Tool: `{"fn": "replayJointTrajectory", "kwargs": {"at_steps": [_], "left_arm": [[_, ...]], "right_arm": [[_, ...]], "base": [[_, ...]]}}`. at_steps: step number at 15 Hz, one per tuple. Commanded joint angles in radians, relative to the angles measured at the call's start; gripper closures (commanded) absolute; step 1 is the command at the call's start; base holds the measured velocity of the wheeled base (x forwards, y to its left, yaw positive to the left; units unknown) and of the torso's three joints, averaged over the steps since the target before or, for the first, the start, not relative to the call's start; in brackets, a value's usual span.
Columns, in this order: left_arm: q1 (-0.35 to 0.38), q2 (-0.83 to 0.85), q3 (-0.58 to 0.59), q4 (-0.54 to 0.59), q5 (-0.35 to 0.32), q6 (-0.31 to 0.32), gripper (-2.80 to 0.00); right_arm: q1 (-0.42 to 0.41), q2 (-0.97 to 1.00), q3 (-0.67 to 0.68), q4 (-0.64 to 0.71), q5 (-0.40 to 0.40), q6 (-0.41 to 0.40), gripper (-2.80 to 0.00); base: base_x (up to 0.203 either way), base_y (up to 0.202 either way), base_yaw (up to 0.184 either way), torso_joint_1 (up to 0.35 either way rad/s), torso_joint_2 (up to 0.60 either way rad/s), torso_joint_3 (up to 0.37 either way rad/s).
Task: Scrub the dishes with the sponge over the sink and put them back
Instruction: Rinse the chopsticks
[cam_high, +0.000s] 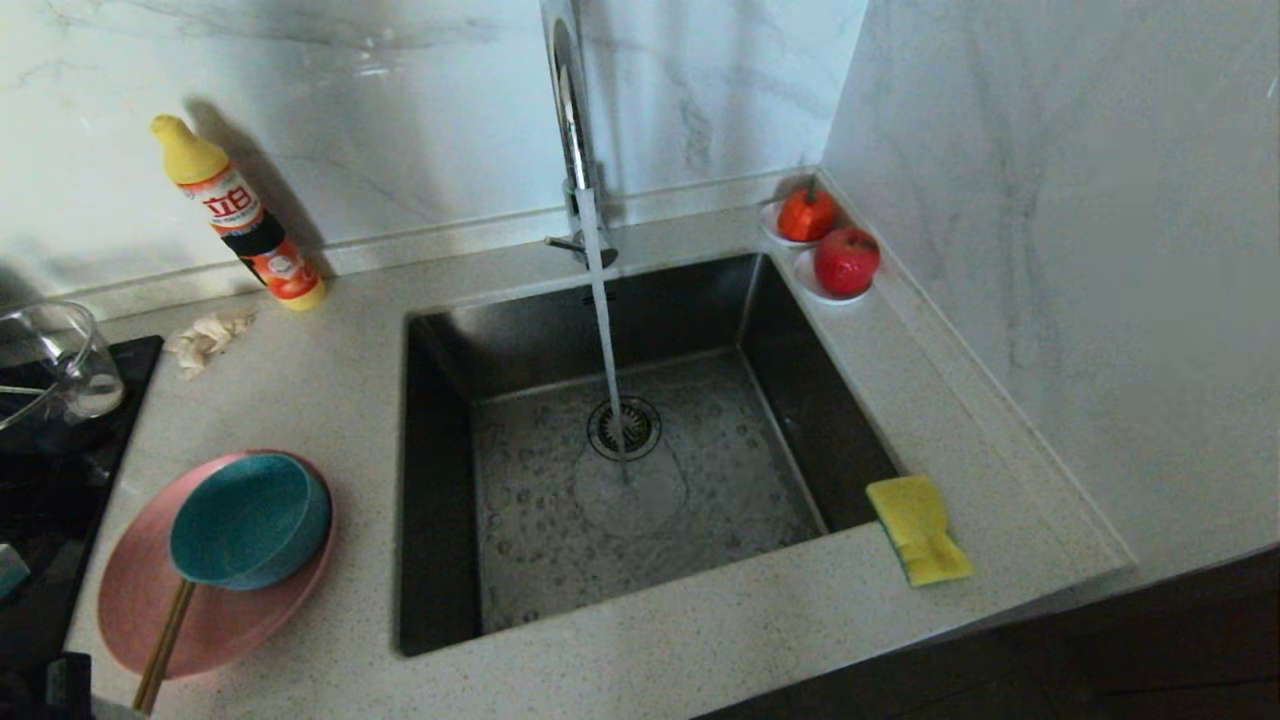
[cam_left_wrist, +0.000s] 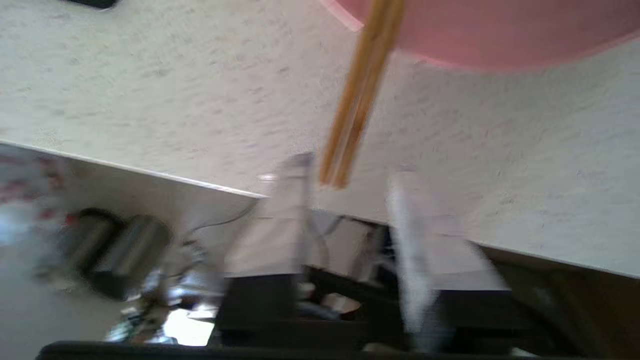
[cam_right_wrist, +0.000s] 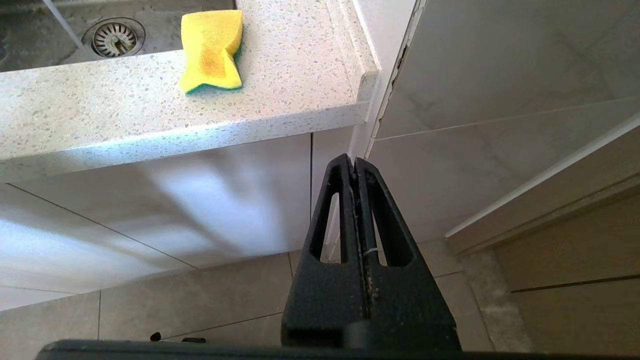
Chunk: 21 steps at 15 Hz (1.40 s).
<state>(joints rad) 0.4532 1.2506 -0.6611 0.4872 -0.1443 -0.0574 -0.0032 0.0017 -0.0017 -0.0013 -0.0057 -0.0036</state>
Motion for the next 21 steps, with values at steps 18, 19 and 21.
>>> {"fn": "replayJointTrajectory", "kwargs": {"at_steps": [18,19,21], "left_arm": [[0.044,0.109,0.029,0.088,-0.071,-0.059,-2.8],[0.044,0.12,0.031,0.087,-0.076,-0.059,-2.8],[0.044,0.142,0.034,0.083,-0.078,-0.058,-2.8]], "right_arm": [[0.0,0.0,0.0,0.0,0.0,-0.001,0.0],[0.0,0.001,0.0,0.0,0.0,-0.001,0.0],[0.0,0.001,0.001,0.0,0.0,0.0,0.0]], "base": [[0.0,0.0,0.0,0.0,0.0,0.0],[0.0,0.0,0.0,0.0,0.0,0.0],[0.0,0.0,0.0,0.0,0.0,0.0]]}}
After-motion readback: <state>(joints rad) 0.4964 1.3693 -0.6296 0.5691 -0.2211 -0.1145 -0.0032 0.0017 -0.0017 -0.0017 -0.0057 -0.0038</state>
